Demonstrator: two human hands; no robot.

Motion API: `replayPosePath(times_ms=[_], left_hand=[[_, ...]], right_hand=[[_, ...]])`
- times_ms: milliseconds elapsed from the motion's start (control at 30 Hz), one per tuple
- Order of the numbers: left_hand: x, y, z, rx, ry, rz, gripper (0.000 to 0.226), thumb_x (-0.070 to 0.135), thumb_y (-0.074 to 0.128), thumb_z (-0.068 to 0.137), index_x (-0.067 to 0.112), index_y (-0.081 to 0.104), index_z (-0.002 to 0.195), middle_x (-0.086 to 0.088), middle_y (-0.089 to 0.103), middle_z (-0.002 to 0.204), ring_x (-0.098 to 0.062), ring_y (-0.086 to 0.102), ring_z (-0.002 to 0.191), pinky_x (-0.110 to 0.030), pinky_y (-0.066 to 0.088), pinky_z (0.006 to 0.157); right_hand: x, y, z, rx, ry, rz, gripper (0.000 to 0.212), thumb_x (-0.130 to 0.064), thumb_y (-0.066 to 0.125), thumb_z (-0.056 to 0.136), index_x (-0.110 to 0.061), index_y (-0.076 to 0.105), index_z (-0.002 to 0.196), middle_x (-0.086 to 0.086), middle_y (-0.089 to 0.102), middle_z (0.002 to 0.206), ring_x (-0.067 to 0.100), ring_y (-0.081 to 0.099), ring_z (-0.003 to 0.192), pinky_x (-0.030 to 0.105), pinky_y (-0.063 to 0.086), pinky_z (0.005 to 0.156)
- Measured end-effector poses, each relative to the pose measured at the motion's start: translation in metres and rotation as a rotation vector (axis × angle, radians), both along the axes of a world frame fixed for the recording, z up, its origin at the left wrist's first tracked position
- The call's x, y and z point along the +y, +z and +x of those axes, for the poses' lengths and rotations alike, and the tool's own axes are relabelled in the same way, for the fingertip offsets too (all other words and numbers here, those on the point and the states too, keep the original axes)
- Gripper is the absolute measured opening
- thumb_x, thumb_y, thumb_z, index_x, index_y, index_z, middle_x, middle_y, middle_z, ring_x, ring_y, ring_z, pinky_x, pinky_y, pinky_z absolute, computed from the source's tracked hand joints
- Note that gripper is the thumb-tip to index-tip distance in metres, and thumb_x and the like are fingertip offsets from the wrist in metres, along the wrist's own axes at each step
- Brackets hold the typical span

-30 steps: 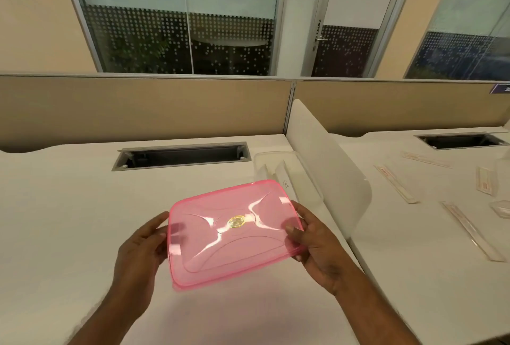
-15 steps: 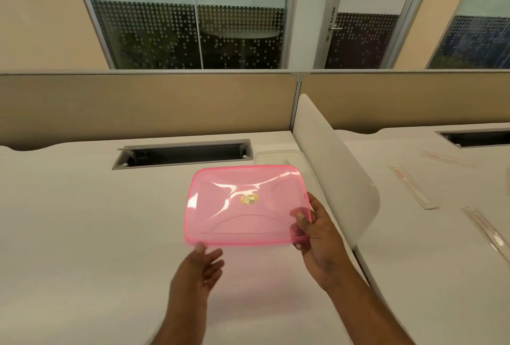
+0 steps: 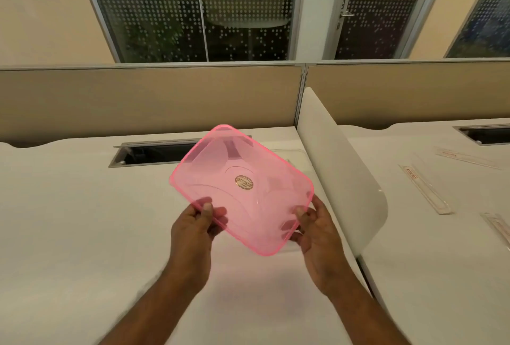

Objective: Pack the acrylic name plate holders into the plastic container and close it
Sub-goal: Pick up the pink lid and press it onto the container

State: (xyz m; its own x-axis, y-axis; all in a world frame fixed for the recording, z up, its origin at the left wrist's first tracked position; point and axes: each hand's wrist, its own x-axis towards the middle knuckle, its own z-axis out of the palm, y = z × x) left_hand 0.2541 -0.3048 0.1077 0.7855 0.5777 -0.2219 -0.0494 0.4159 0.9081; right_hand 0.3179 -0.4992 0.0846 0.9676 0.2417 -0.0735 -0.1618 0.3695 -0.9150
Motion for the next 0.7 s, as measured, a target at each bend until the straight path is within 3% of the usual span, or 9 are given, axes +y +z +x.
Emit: replayPosePath(times_ms=[133, 233, 333, 433, 500, 600, 700], left_hand=[[0.01, 0.004, 0.024, 0.005, -0.034, 0.166, 0.02, 0.013, 0.045, 0.103, 0.018, 0.064, 0.106, -0.002, 0.068, 0.065, -0.012, 0.058, 0.058, -0.03, 0.05, 0.065], [0.008, 0.003, 0.046, 0.04, -0.062, 0.269, 0.024, 0.017, 0.043, 0.104, 0.012, 0.066, 0.109, 0.003, 0.064, 0.063, -0.008, 0.053, 0.058, -0.028, 0.047, 0.062], [0.0, 0.006, 0.067, 0.108, -0.093, 0.334, 0.037, 0.023, 0.042, 0.105, 0.012, 0.068, 0.082, 0.006, 0.06, 0.06, -0.012, 0.051, 0.064, -0.025, 0.047, 0.061], [-0.007, 0.01, 0.09, 0.175, -0.101, 0.261, 0.047, 0.025, 0.043, 0.104, 0.01, 0.065, 0.065, -0.013, 0.062, 0.079, -0.028, 0.053, 0.08, -0.046, 0.055, 0.081], [-0.01, 0.009, 0.105, 0.214, -0.099, 0.234, 0.045, 0.025, 0.044, 0.103, 0.008, 0.068, 0.068, -0.017, 0.061, 0.088, -0.031, 0.053, 0.085, -0.052, 0.052, 0.093], [-0.018, 0.005, 0.123, 0.244, -0.083, 0.269, 0.041, 0.03, 0.046, 0.103, 0.014, 0.071, 0.075, -0.016, 0.066, 0.088, -0.027, 0.057, 0.082, -0.043, 0.056, 0.082], [-0.024, -0.004, 0.136, 0.2, -0.105, 0.375, 0.03, 0.033, 0.051, 0.1, 0.02, 0.071, 0.082, 0.004, 0.071, 0.077, -0.014, 0.06, 0.072, -0.024, 0.05, 0.06]], right_hand=[[-0.014, 0.019, 0.026, -0.055, -0.056, -0.082, 0.067, -0.035, 0.066, 0.075, -0.018, 0.047, 0.136, 0.011, 0.06, 0.102, 0.016, 0.067, 0.072, 0.029, 0.056, 0.064], [-0.017, 0.033, 0.043, -0.126, 0.002, -0.263, 0.054, -0.042, 0.064, 0.079, -0.025, 0.054, 0.129, 0.005, 0.061, 0.103, 0.009, 0.067, 0.073, 0.023, 0.056, 0.063], [-0.016, 0.038, 0.056, -0.178, 0.042, -0.383, 0.039, -0.038, 0.063, 0.089, -0.036, 0.055, 0.127, -0.003, 0.065, 0.105, 0.011, 0.064, 0.078, 0.023, 0.055, 0.065], [-0.016, 0.035, 0.067, -0.219, -0.012, -0.443, 0.044, -0.036, 0.063, 0.091, -0.041, 0.051, 0.133, -0.018, 0.061, 0.116, 0.004, 0.061, 0.1, 0.02, 0.054, 0.074], [-0.018, 0.028, 0.076, -0.232, -0.068, -0.493, 0.049, -0.035, 0.062, 0.092, -0.038, 0.046, 0.139, -0.012, 0.059, 0.13, 0.01, 0.055, 0.119, 0.033, 0.052, 0.093], [-0.02, 0.015, 0.088, -0.206, -0.132, -0.605, 0.058, -0.034, 0.06, 0.093, -0.034, 0.036, 0.146, -0.001, 0.05, 0.142, 0.017, 0.047, 0.131, 0.042, 0.042, 0.108], [-0.018, 0.006, 0.1, -0.25, -0.142, -0.706, 0.056, -0.031, 0.057, 0.095, -0.031, 0.035, 0.147, -0.003, 0.049, 0.134, 0.015, 0.049, 0.122, 0.034, 0.042, 0.104]])
